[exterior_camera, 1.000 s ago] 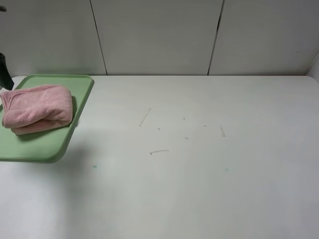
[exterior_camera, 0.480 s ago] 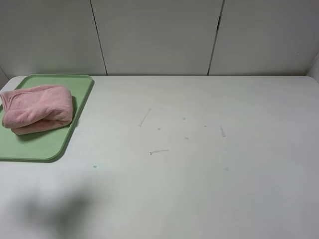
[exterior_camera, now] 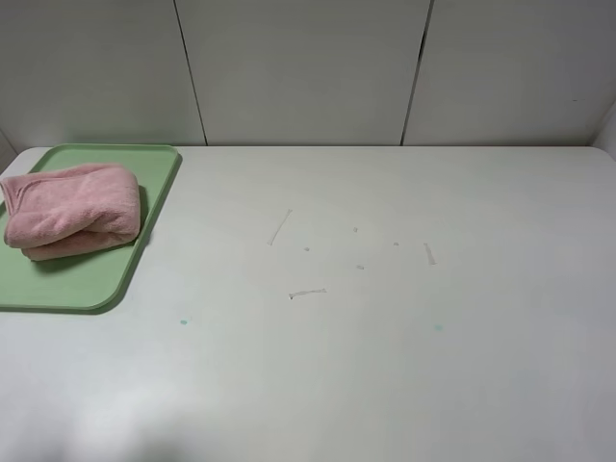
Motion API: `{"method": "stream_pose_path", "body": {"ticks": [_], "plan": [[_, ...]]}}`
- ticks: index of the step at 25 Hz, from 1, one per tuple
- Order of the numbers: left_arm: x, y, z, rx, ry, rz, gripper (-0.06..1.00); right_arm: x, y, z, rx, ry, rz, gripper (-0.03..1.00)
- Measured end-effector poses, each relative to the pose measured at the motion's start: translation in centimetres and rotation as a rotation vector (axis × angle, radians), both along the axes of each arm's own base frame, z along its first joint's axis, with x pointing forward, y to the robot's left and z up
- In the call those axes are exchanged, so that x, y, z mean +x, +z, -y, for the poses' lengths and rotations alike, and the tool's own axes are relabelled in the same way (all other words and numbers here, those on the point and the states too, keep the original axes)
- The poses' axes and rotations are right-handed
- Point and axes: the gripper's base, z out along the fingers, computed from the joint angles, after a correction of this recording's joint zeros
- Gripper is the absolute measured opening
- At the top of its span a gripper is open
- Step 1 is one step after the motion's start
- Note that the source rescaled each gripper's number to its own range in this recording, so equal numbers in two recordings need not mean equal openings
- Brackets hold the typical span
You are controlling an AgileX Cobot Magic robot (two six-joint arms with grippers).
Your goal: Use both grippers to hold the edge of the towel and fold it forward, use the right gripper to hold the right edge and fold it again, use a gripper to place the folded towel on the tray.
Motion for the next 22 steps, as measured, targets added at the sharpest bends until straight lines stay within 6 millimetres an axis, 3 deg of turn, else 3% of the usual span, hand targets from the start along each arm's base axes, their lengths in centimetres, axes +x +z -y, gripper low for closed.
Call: {"method": "stream_pose_path", "body": {"ticks": [14, 22], "plan": [[-3.5, 0.0, 0.8, 0.017, -0.042, 0.159, 1.0, 0.0, 0.0, 0.0, 0.0, 0.0, 0.0, 1.0], [-5.6, 0.4, 1.5, 0.023, -0.183, 0.293, 1.0, 0.0, 0.0, 0.0, 0.0, 0.0, 0.0, 1.0]]}}
